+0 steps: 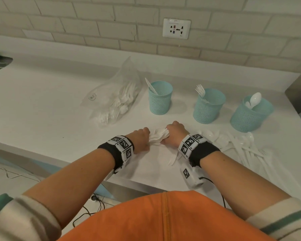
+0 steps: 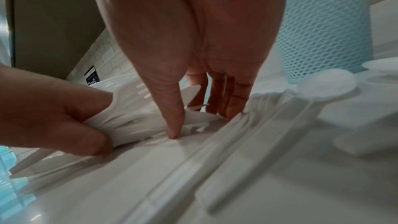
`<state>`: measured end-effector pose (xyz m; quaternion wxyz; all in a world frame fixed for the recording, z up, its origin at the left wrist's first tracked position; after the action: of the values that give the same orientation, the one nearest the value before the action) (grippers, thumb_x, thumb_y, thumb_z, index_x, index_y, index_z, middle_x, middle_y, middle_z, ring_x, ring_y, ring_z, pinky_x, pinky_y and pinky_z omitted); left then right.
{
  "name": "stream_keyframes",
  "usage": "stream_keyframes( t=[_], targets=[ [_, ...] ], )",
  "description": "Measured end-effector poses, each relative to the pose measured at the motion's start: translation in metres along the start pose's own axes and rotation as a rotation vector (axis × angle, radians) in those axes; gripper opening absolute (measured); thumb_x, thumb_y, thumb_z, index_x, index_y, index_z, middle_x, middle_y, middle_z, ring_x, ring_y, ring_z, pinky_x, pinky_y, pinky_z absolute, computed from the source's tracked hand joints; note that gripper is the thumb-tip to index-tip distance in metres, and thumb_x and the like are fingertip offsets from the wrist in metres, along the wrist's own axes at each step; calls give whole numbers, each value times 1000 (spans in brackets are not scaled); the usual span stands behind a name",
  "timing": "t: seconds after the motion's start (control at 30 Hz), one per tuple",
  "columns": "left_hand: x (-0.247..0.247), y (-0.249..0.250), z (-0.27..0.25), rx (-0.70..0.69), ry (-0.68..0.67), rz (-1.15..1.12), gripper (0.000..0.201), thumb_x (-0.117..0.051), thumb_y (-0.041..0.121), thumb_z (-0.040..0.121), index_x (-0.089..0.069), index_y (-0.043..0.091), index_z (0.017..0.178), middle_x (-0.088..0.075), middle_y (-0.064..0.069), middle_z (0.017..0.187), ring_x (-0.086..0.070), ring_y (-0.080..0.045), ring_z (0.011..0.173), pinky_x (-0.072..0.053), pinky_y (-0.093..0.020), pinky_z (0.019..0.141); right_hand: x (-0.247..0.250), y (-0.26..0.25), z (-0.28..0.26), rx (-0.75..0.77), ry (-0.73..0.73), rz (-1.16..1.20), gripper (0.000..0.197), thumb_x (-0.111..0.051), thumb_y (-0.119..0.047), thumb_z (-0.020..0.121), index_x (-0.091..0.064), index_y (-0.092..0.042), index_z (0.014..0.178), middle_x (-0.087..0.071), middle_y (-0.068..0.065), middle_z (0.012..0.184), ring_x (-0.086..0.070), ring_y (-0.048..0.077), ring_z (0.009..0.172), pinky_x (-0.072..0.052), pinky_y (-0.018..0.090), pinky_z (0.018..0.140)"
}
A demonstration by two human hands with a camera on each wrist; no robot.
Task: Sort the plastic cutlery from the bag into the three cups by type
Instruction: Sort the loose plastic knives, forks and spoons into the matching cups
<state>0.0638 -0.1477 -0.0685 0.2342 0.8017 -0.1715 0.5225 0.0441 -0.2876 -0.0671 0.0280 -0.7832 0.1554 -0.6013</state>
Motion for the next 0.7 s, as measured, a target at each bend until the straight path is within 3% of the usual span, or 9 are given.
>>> stream_keyframes(
  t=[0.1, 0.17, 0.23, 0.3, 0.4, 0.5, 0.6, 0.7],
  targets=[
    [10, 0, -3, -19, 30, 4, 39, -53, 27, 91, -42, 0, 116, -51, -19, 119, -52, -35, 107, -40, -38, 85, 11, 2, -7, 61, 30, 144, 32, -66, -33, 79, -59, -9, 99, -63, 12, 108, -60, 29, 102, -47, 33, 80],
    [24, -1, -6, -45, 69, -83, 28, -50, 24, 93, -43, 1, 107, -47, -17, 112, -52, -33, 100, -41, -34, 78, 29, 4, -12, 105, 91, 310, 28, -69, -29, 80, -60, -9, 98, -66, 8, 103, -62, 25, 96, -46, 30, 76],
    [39, -3, -8, -62, 102, -296, 18, -47, 21, 95, -40, 4, 96, -43, -11, 101, -56, -28, 83, -48, -31, 65, 50, 5, -16, 144, 178, 451, 33, -71, -30, 80, -59, -12, 106, -64, 2, 101, -60, 17, 90, -44, 27, 76],
    [51, -5, -9, -92, 119, -537, 14, -46, 18, 95, -43, 4, 98, -53, -5, 94, -58, -19, 70, -53, -31, 61, 67, 5, -17, 147, 267, 544, 45, -71, -34, 81, -53, -18, 119, -61, 0, 100, -57, 14, 88, -39, 24, 76],
    [68, 0, -13, -154, 129, -817, 4, -46, 21, 98, -47, 17, 97, -66, 7, 77, -52, -6, 52, -45, -19, 52, 81, 2, -16, 141, 347, 657, 59, -66, -36, 84, -38, -24, 134, -60, 0, 101, -57, 15, 91, -38, 24, 79],
    [80, 9, -18, -185, 127, -936, 16, -46, 28, 99, -52, 16, 92, -60, 16, 52, -43, -2, 42, -37, -12, 45, 87, -4, -14, 130, 388, 774, 58, -59, -40, 89, -34, -25, 139, -59, -2, 102, -60, 16, 92, -43, 27, 81],
    [88, 14, -19, -223, 140, -985, 23, -42, 26, 101, -54, 8, 93, -56, 17, 44, -41, 0, 38, -34, -9, 44, 86, -6, -7, 104, 403, 883, 47, -53, -46, 91, -45, -25, 132, -61, 0, 101, -62, 20, 88, -49, 33, 82],
    [92, 18, -16, -255, 117, -1062, 22, -43, 22, 100, -55, 6, 92, -58, 13, 45, -43, 0, 37, -34, -8, 43, 85, -8, -6, 85, 399, 933, 40, -54, -51, 89, -55, -22, 115, -64, 4, 96, -58, 14, 73, -47, 27, 68]
  ],
)
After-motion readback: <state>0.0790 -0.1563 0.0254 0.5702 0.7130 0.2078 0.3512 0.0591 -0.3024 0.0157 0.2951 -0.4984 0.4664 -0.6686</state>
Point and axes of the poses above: each hand's wrist, its own z-axis towards the middle knuckle, its own x-axis out of the back of the hand, y = z × x, the point moved 4 cm from there along z, towards the middle knuckle
